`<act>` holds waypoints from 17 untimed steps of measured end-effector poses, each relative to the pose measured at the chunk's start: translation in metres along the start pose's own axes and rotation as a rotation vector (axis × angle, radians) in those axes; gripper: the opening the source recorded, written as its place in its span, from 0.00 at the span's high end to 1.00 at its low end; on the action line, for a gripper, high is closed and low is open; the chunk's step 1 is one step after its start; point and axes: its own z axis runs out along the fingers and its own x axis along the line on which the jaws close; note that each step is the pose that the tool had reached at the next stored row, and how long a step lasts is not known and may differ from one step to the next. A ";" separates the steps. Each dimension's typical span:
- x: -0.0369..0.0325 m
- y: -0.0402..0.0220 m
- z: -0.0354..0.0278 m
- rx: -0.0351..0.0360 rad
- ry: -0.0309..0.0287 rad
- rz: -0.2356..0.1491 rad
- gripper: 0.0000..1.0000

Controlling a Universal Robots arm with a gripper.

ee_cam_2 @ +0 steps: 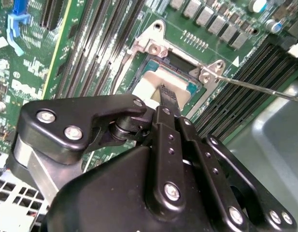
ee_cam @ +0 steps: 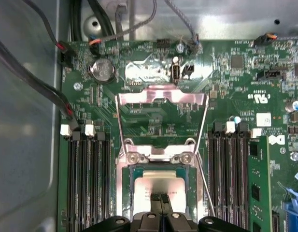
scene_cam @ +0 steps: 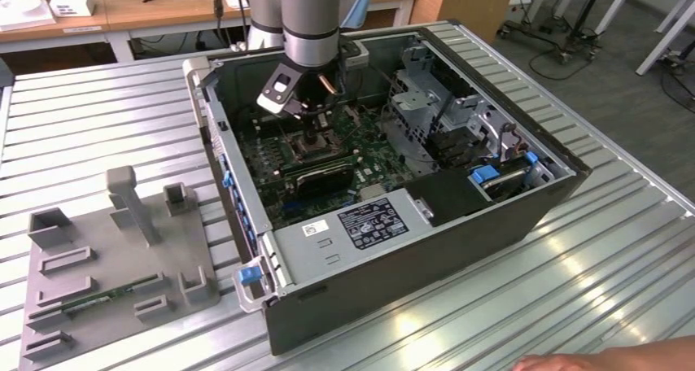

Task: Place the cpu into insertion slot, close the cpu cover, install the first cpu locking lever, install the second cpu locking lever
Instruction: 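Place the cpu into insertion slot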

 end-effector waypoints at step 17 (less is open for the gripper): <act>-0.0001 0.0003 0.0035 0.0051 0.0032 0.000 0.89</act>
